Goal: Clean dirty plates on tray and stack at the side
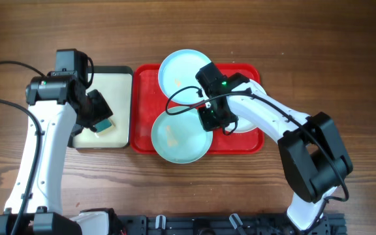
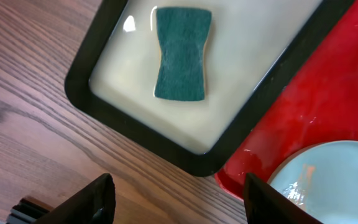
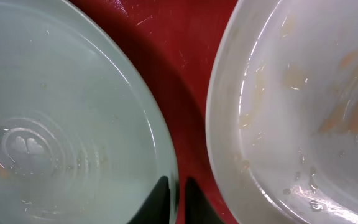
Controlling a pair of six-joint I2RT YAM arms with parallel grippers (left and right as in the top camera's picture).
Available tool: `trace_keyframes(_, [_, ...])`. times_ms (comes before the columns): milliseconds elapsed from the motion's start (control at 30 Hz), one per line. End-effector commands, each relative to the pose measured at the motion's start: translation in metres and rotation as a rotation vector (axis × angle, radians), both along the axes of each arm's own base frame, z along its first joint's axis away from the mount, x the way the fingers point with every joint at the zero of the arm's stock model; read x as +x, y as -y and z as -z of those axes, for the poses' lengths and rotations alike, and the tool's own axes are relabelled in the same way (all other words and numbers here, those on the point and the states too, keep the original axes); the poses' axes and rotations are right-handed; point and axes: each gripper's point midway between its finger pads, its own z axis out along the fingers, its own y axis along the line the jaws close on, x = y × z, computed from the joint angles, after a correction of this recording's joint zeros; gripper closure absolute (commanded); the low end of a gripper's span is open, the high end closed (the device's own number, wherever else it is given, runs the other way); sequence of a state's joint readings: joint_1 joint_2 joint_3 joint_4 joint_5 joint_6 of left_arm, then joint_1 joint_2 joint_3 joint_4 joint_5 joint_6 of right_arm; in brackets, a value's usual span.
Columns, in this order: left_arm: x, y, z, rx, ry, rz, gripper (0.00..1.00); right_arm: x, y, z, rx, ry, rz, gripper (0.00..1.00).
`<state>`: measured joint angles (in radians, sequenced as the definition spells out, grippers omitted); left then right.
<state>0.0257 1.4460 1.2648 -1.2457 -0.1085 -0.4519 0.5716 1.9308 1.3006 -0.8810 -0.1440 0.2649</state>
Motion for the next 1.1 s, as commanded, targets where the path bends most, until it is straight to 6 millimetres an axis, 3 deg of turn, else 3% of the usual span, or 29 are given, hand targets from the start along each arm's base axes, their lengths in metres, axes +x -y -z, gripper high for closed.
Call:
trace_keyframes(0, [-0.003,-0.005,0.01,0.019,-0.018,-0.044,0.39,0.006,-0.001,0.0,-0.011,0.017,-0.011,0.96])
trace_keyframes(133, [-0.003,-0.005,0.019,0.018,-0.019,-0.048,0.37,0.005,-0.001,0.0,-0.013,0.017,-0.035,0.96])
trace_keyframes(300, [0.008,-0.006,0.027,0.02,0.031,-0.049,0.43,0.004,0.0,0.0,-0.015,0.013,-0.034,0.96])
trace_keyframes(467, [0.022,-0.021,0.036,0.038,0.085,-0.117,0.57,0.004,0.0,0.002,-0.015,0.013,-0.034,0.96])
trace_keyframes(667, [0.031,-0.034,0.06,0.028,0.036,-0.069,0.5,0.003,0.0,0.002,-0.016,0.012,-0.035,0.96])
trace_keyframes(900, [0.042,-0.024,0.092,-0.106,-0.008,0.047,0.51,0.003,0.0,0.002,-0.016,0.012,-0.034,0.96])
trace_keyframes(1000, [0.043,-0.024,0.101,-0.107,-0.028,0.064,0.57,0.003,0.0,0.002,-0.016,0.012,-0.034,0.96])
trace_keyframes(1067, [0.044,-0.024,0.105,-0.109,-0.035,0.064,0.66,0.003,0.0,0.002,-0.016,0.012,-0.034,0.96])
